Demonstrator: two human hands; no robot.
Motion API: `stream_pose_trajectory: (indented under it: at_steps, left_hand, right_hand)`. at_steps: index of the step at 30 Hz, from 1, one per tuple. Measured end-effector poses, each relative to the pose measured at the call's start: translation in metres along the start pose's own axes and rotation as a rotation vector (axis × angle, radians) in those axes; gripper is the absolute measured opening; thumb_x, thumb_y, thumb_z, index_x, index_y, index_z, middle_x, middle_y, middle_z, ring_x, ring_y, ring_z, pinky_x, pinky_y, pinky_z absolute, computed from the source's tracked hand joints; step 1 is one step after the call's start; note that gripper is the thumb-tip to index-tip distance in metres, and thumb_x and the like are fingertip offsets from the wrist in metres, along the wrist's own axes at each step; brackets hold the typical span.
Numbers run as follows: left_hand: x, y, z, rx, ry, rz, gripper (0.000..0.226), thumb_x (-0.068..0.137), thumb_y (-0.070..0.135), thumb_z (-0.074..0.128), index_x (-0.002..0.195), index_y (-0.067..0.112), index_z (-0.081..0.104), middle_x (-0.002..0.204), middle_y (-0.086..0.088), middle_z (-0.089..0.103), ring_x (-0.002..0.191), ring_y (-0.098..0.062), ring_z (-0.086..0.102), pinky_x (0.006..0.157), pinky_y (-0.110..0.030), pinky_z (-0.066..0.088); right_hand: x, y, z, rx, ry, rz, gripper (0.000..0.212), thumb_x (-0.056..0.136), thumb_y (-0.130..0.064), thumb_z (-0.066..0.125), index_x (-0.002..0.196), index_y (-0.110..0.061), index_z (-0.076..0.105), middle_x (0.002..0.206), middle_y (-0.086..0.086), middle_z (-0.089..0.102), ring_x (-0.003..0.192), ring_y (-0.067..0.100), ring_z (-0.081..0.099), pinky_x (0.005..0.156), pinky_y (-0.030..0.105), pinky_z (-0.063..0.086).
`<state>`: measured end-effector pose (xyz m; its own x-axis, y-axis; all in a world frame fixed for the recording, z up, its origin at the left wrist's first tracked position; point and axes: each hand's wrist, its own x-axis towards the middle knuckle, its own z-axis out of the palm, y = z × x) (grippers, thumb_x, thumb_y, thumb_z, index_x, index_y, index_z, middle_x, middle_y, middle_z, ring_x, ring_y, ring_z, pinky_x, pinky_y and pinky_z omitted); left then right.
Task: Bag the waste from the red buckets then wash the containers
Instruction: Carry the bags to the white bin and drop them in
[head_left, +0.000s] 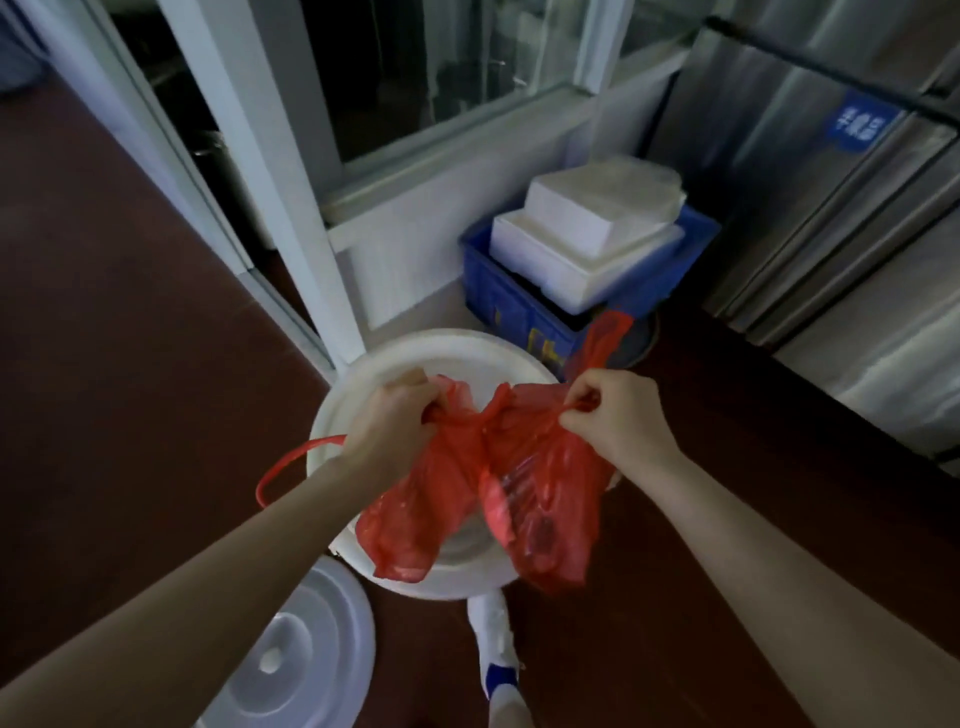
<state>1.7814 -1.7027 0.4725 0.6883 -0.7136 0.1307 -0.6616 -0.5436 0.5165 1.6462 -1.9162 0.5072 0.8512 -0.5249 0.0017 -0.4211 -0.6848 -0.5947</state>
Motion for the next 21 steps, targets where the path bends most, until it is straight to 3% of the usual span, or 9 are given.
stream_pose_trajectory:
  at_steps: [5,7,9,12,18,21]
  left_hand:
    - [0.036,-0.077,0.055,-0.05,-0.04,-0.125,0.023,0.054,0.0,0.061,0.071,0.014,0.068,0.08,0.015,0.047,0.075,-0.007,0.045,0.07,-0.009,0.026]
    - [0.045,-0.115,0.09,-0.057,-0.079,-0.202,0.023,0.056,0.003,0.058,0.072,0.014,0.068,0.083,0.008,0.057,0.08,-0.018,0.056,0.074,-0.015,0.033]
    - [0.049,-0.153,0.127,-0.034,-0.15,-0.318,0.025,0.062,0.002,0.058,0.079,0.014,0.071,0.093,0.0,0.064,0.089,-0.026,0.06,0.078,-0.03,0.046]
    - [0.046,-0.201,0.179,-0.023,-0.225,-0.435,0.022,0.066,-0.002,0.061,0.08,0.01,0.072,0.094,-0.007,0.064,0.089,-0.032,0.06,0.072,-0.044,0.05]
    - [0.03,-0.26,0.282,0.054,-0.288,-0.507,0.021,0.08,0.004,0.06,0.094,0.015,0.072,0.105,-0.005,0.064,0.095,-0.028,0.061,0.077,-0.034,0.046]
    - [0.028,-0.282,0.33,0.055,-0.307,-0.505,0.022,0.085,0.007,0.056,0.098,0.017,0.071,0.109,-0.001,0.063,0.096,-0.026,0.061,0.078,-0.029,0.041]
  right_hand:
    - [0.07,0.031,0.104,0.011,-0.214,0.056,0.017,0.065,-0.019,0.083,0.073,-0.017,0.068,0.071,-0.005,0.063,0.072,0.014,0.062,0.071,0.026,0.047]
    - [0.09,0.048,0.148,0.03,-0.311,0.079,0.02,0.066,-0.021,0.084,0.074,-0.015,0.067,0.072,-0.004,0.065,0.071,0.014,0.062,0.069,0.027,0.048]
    - [0.109,0.067,0.193,0.033,-0.39,0.099,0.021,0.068,-0.021,0.084,0.074,-0.015,0.065,0.073,-0.002,0.066,0.071,0.015,0.062,0.069,0.028,0.05]
    - [0.132,0.098,0.261,0.0,-0.442,0.137,0.021,0.068,-0.019,0.083,0.071,-0.019,0.062,0.071,-0.002,0.066,0.068,0.015,0.062,0.066,0.027,0.049]
    - [0.16,0.17,0.379,-0.027,-0.491,0.264,0.024,0.07,0.0,0.074,0.07,-0.018,0.058,0.072,0.006,0.064,0.072,0.024,0.06,0.068,0.029,0.045]
    - [0.163,0.211,0.418,-0.078,-0.526,0.32,0.024,0.073,-0.001,0.073,0.07,-0.019,0.057,0.069,0.001,0.06,0.072,0.023,0.061,0.065,0.024,0.038]
